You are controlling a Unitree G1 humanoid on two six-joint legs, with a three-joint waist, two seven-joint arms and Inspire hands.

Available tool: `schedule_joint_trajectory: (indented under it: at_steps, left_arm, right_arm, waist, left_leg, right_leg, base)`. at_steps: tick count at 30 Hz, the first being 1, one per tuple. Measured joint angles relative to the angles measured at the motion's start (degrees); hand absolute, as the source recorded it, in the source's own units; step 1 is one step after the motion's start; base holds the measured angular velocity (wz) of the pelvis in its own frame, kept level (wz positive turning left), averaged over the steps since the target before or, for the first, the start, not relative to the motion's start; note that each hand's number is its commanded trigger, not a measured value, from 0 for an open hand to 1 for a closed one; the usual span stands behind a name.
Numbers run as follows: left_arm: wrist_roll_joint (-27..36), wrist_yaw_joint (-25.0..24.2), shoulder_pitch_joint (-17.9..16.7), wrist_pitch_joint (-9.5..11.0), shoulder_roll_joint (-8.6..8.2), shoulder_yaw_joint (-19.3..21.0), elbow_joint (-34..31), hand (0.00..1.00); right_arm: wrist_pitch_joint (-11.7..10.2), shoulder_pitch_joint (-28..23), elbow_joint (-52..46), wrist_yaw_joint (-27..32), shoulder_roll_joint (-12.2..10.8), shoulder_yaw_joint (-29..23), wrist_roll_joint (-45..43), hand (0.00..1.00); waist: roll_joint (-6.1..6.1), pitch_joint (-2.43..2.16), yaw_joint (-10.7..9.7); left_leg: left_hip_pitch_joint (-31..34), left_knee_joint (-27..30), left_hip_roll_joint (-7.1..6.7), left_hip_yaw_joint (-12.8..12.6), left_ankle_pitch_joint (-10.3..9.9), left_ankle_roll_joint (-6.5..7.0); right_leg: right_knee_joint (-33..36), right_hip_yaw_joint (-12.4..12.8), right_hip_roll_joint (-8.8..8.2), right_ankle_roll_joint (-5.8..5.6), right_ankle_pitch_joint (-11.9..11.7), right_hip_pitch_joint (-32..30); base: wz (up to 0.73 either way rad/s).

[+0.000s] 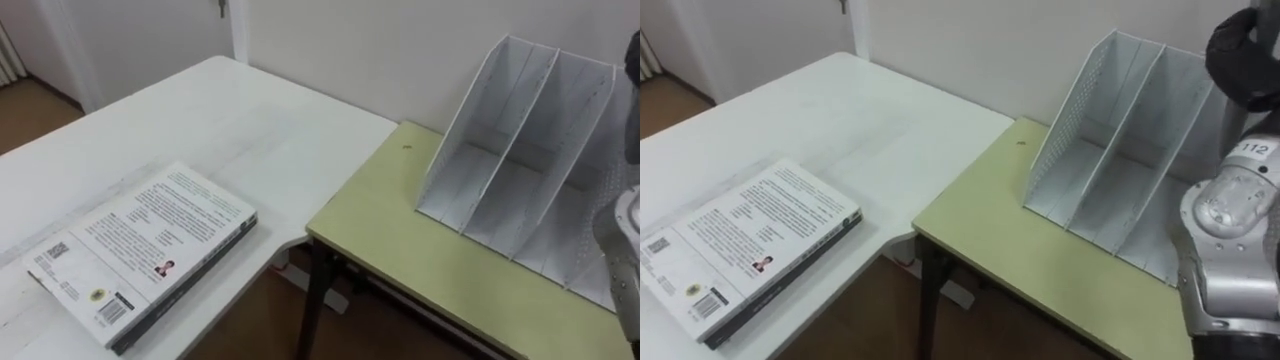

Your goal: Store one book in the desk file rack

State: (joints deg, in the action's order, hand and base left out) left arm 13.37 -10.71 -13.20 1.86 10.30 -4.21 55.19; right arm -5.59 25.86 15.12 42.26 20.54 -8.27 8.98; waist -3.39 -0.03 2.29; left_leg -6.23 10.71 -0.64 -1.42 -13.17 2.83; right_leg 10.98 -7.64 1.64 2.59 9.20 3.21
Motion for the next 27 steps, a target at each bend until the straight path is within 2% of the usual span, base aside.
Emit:
schedule_joint_trajectory:
  at_steps: [5, 11, 17, 24, 25, 26, 27]
  left_arm:
    - [-0.03, -0.03, -0.08, -0.72, -0.23, 1.03, 0.0, 0.0]
    - [-0.05, -0.02, -0.1, -1.77, -0.21, 1.69, -0.1, 0.0]
    - [-0.01, 0.31, -0.11, -1.88, -0.06, 1.74, -0.09, 0.0]
    - [0.0, 0.31, -0.15, -2.8, 0.06, 2.46, -0.47, 0.0]
    - [0.0, 0.31, -0.18, -2.87, 0.06, 2.57, -0.51, 0.0]
    - [0.01, 0.31, -0.21, -2.95, 0.06, 2.89, -0.55, 0.0]
    - [0.03, 0.31, -0.26, -3.06, 0.06, 2.98, -0.59, 0.0]
  right_arm:
    - [1.61, 0.03, 3.63, -0.82, 0.03, 0.01, 0.49, 1.0]
    - [2.82, 0.09, 7.1, -1.65, 1.85, 0.0, 6.3, 1.0]
    - [3.04, 0.17, 10.09, -1.74, 2.19, -0.01, 7.19, 1.0]
    - [4.49, 0.85, 15.05, -2.96, 2.89, -0.04, 16.18, 1.0]
    - [4.57, 1.24, 15.91, -3.23, 3.07, -0.04, 16.57, 0.8]
    - [4.95, 1.77, 17.02, -3.66, 3.59, -0.04, 17.23, 0.31]
    - [5.24, 2.49, 18.31, -3.76, 4.19, -0.03, 17.9, 0.0]
  waist:
    - [0.01, 0.0, 0.23]
    - [0.1, -0.06, 0.0]
    - [-0.06, 0.05, -0.27]
    - [-0.51, 0.13, -0.31]
    - [-0.55, 0.15, -0.34]
    - [-0.6, 0.18, -0.34]
    - [-0.63, 0.17, -0.31]
  left_leg:
    - [0.09, 0.15, -0.06, 0.17, 0.02, 0.03]
    - [0.67, 0.46, -0.17, 0.54, 0.05, 0.08]
    - [0.57, 0.49, -0.15, 0.49, 0.1, 0.1]
    - [0.58, 0.55, -0.28, 0.43, 0.23, 0.18]
    - [0.58, 0.55, -0.29, 0.43, 0.26, 0.18]
    - [0.56, 0.56, -0.28, 0.45, 0.3, 0.16]
    - [0.54, 0.56, -0.27, 0.47, 0.32, 0.15]
  right_leg:
    - [-0.17, -0.44, -0.43, -0.09, -0.08, 0.22]
    - [0.07, -0.87, -0.46, -0.16, -0.13, -0.1]
    - [0.61, -1.14, -0.47, -0.13, -0.1, -0.15]
    - [0.58, -1.14, -0.64, -0.17, -0.07, -0.18]
    - [0.57, -1.17, -0.65, -0.17, -0.07, -0.18]
    - [0.55, -1.23, -0.65, -0.17, -0.07, -0.19]
    - [0.51, -1.24, -0.62, -0.17, -0.07, -0.18]
  base:
    - [0.03]
    - [0.03]
    - [0.0]
    - [0.0]
    - [0.0]
    - [0.0]
    - [0.0]
